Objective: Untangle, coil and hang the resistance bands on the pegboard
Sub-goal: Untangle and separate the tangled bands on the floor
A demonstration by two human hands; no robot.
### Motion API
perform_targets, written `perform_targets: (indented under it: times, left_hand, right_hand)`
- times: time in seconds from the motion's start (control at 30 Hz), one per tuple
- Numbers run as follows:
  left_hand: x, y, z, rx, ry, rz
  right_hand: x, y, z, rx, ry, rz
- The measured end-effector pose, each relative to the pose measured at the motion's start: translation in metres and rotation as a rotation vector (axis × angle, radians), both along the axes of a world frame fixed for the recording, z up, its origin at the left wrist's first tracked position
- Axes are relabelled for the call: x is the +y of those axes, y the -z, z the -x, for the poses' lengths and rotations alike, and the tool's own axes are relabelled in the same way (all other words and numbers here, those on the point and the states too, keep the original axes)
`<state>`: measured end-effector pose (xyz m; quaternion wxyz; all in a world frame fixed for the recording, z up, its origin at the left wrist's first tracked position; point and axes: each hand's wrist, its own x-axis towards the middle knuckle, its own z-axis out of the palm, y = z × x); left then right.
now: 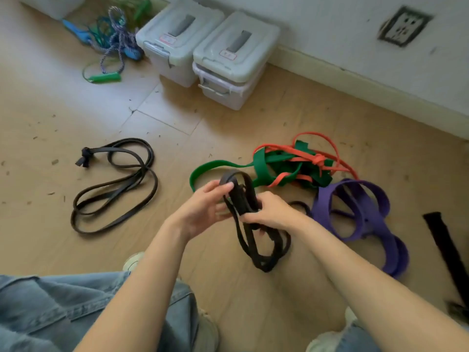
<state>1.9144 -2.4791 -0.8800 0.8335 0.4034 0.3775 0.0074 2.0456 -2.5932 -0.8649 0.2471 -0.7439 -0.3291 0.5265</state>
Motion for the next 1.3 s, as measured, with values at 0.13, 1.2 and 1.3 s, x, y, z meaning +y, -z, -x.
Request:
perform_targets:
  times: [0.13, 1.2, 1.3]
  left_hand:
    - [0.048, -0.058, 0.004, -0.173, -0.359, -0.209]
    - [-0.018, 0.071, -0.088, 0.323, 0.427, -0.994]
    - [-0.022, 0.068, -0.094, 0.299, 0.294, -1.083]
  right_hand:
    - [0.061, -0.061, 0.023, 0.337, 0.133, -0.301]
    - [-0.02, 0.06, -0.129, -0.871, 0.226, 0.237]
    - [-0.013, 0.064, -0.162, -0.824, 0.221, 0.331]
